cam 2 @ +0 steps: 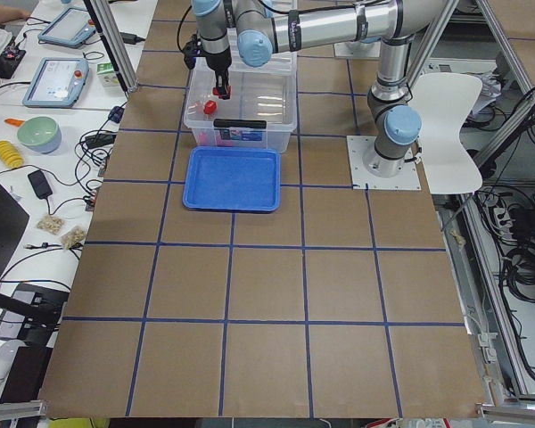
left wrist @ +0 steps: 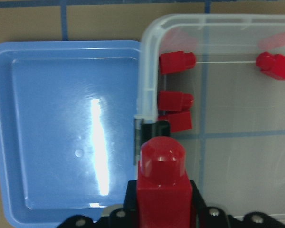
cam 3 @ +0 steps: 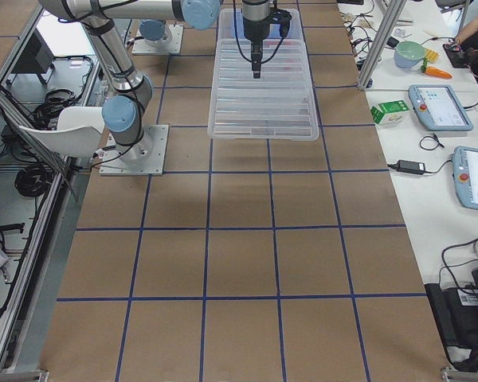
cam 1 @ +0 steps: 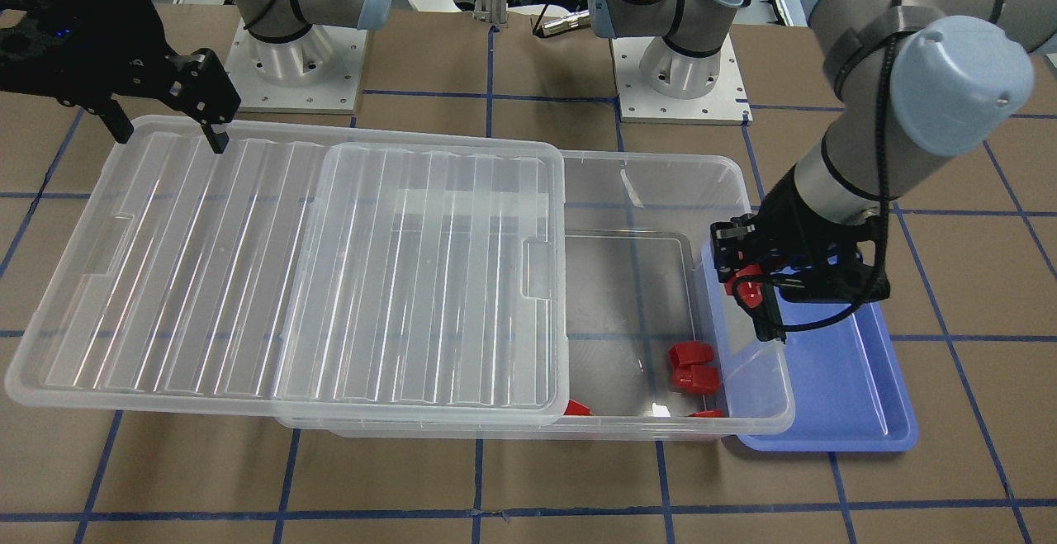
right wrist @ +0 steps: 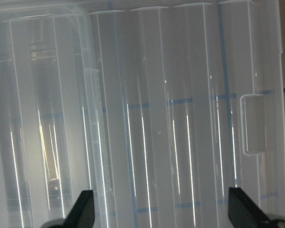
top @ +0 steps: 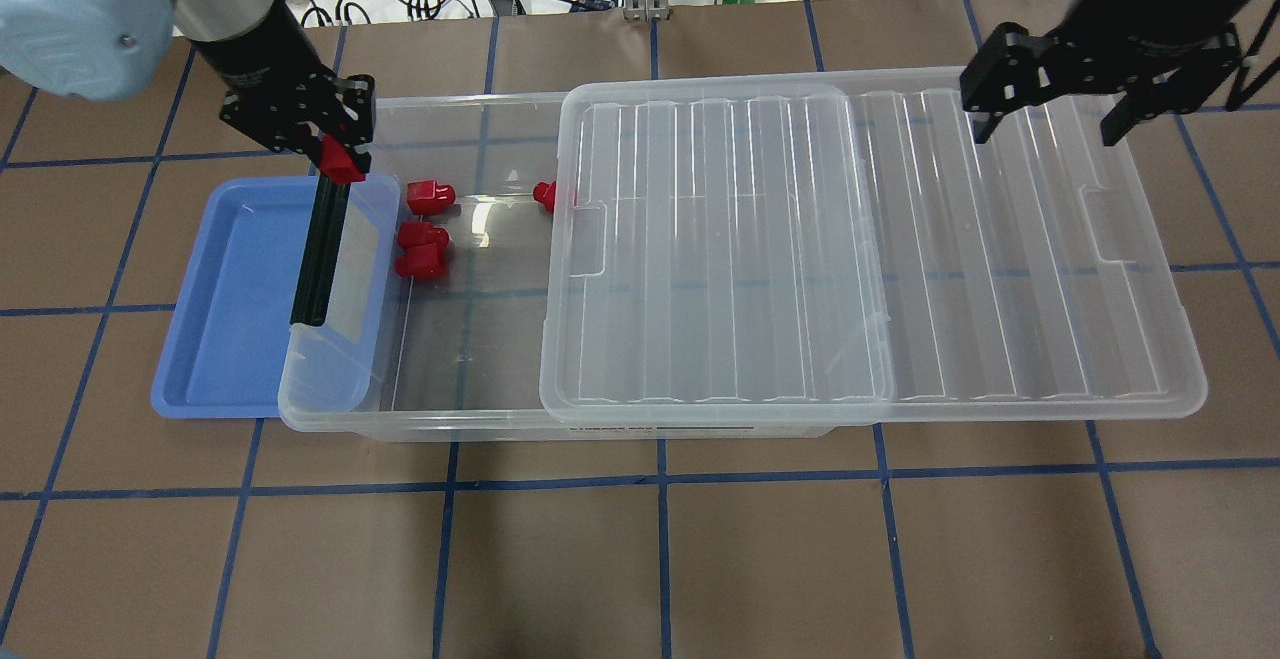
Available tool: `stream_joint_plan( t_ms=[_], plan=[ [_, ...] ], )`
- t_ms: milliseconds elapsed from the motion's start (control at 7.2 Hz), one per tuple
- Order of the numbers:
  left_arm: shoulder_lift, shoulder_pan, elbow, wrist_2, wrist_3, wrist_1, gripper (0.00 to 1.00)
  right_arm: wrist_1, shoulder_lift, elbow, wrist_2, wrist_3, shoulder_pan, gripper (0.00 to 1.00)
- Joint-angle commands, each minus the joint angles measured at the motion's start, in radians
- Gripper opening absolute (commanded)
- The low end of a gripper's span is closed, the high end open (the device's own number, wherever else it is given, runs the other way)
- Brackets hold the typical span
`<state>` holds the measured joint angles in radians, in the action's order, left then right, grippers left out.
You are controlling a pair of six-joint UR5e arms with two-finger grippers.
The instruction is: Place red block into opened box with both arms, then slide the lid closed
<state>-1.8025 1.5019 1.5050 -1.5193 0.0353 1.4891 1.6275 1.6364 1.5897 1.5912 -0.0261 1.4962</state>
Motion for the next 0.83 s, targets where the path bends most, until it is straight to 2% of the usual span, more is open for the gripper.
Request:
stream_joint_plan(
  t_ms=[0, 417, 694],
  plan=[
    [-0.02, 0.076, 0.078, 0.001, -0.072, -0.05, 0.0, 0.012, -0.016, 0.0, 0.003, -0.029, 0.032, 1.0],
    [-0.04, 0.078, 0.222, 0.002, -0.058, -0.235, 0.0, 0.011, -0.016, -0.002, 0.003, -0.023, 0.03, 1.0],
    [-0.09, 0.078, 0.23, 0.002, -0.063, -0.246, 0.0, 0.011, -0.016, 0.0, -0.007, -0.021, 0.029, 1.0]
  ],
)
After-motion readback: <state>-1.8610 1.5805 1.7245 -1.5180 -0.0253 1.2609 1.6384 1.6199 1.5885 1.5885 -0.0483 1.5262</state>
